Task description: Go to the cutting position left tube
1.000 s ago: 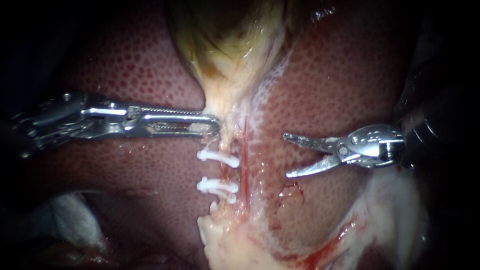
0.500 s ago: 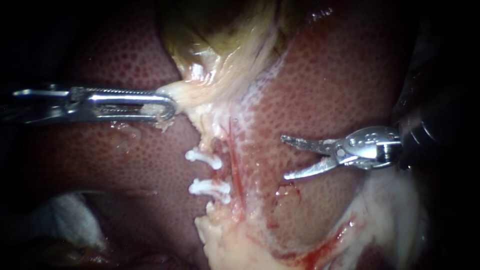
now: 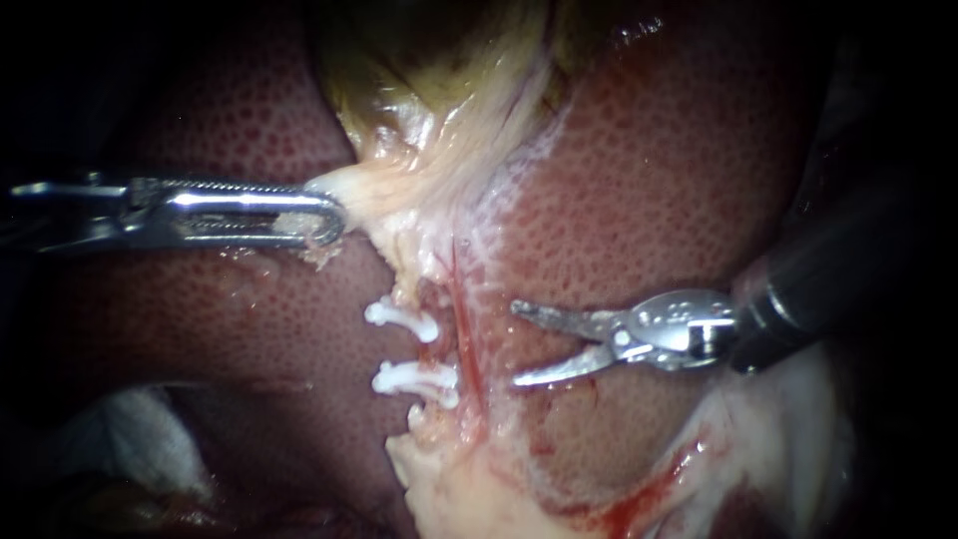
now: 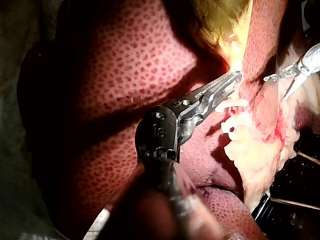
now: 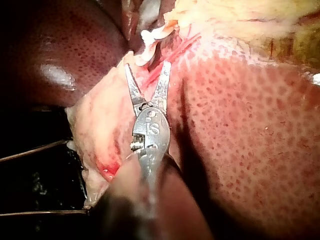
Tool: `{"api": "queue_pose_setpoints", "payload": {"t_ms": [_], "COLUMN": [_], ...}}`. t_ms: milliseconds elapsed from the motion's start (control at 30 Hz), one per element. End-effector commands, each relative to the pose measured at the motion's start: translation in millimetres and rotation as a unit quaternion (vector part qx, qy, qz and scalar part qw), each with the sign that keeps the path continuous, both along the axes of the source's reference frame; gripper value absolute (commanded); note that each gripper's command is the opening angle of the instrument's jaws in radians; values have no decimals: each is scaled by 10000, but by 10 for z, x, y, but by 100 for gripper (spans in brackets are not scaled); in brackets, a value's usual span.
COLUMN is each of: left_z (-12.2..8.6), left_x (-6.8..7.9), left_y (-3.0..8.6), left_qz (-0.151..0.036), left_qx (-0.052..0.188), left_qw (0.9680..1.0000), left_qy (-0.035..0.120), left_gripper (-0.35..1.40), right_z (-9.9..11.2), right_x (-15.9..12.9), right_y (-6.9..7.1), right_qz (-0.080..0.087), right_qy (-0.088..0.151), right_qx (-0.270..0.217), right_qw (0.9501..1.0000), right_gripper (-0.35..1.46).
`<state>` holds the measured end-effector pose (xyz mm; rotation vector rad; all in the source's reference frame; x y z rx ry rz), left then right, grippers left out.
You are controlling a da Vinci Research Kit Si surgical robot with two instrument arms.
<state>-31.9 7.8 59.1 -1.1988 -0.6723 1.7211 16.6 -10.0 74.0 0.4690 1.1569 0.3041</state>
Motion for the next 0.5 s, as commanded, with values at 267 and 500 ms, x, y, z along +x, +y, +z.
{"api": "queue_pose_setpoints", "payload": {"t_ms": [267,500], "left_z": [-1,-1], "left_x": [-1,-1], "left_y": [0,-1], "left_qz": [-3,-6], "left_qx": [0,-1], "left_qw": [10000,10000], "left_qy": [2,4], "left_gripper": [-35,-35], "right_z": [37,49], "right_x": [40,64], "right_y": [-23,-24], "right_qz": [-109,-129], "right_qy": [-105,-97], "right_qx": [262,484], "right_qw": [9995,9987], "right_gripper": [144,144]}}
